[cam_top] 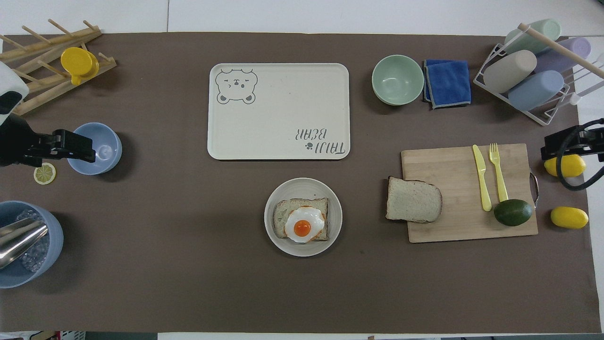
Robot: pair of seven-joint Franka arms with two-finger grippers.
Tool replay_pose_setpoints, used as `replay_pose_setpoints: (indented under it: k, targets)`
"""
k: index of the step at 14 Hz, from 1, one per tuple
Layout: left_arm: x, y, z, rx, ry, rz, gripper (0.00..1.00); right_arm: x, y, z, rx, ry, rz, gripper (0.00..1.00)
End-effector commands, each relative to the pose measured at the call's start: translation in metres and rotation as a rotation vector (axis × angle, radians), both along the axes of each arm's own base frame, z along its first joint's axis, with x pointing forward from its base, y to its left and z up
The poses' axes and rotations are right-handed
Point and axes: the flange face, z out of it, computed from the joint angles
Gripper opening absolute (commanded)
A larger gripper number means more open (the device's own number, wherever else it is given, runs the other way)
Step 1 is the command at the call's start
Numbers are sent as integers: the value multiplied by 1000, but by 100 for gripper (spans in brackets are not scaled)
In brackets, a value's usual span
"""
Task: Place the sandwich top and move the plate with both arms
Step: 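Move the right gripper toward the bread slice on the cutting board, then grasp the bread slice with the right gripper and lift it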
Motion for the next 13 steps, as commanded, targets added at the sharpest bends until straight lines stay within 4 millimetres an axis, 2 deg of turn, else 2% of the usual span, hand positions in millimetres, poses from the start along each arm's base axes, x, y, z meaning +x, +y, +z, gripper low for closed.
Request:
replay_pose_setpoints:
  k: [1,4,6,7,9,10,11,13]
  targets:
    - [-4,4,5,13,1,-2,100,-2,-5,4,3,-16,18,100]
    - [-4,4,5,13,1,-2,100,-5,6,4,2,-5,32,100]
    - [-4,4,5,13,1,-2,100,-6,13,4,14,-3,153,100]
    - [-4,4,5,13,1,-2,100,-4,38,2,23,-12,227,100]
    - [-4,4,5,13,1,-2,100,-4,92,-16,15,-47,166,100]
    - [-4,4,5,13,1,-2,100,-4,132,-37,-7,-44,162,100]
    - [-4,4,5,13,1,-2,100,4,163,-68,-35,-18,142,100]
    - [-5,4,5,14,3,-2,100,20,225,-144,-113,22,119,100]
